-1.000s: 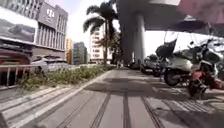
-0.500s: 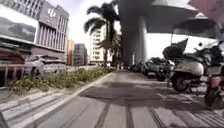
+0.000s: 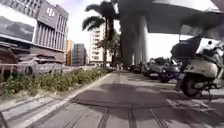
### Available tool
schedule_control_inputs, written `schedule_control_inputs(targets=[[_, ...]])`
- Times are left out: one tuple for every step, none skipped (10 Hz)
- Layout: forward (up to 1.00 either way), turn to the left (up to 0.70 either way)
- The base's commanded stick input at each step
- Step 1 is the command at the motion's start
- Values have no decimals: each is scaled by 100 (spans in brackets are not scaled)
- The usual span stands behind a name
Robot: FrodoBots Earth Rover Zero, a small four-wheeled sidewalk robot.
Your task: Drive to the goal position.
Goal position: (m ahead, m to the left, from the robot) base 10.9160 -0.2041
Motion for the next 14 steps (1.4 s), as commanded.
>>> schedule_control_inputs(targets=[[70, 0], [70, 0], [70, -13], [70, -1], [70, 0], [70, 0], [70, 0], [70, 0], [70, 0], [70, 0], [70, -13], [70, -14], [70, -5], [70, 0]])
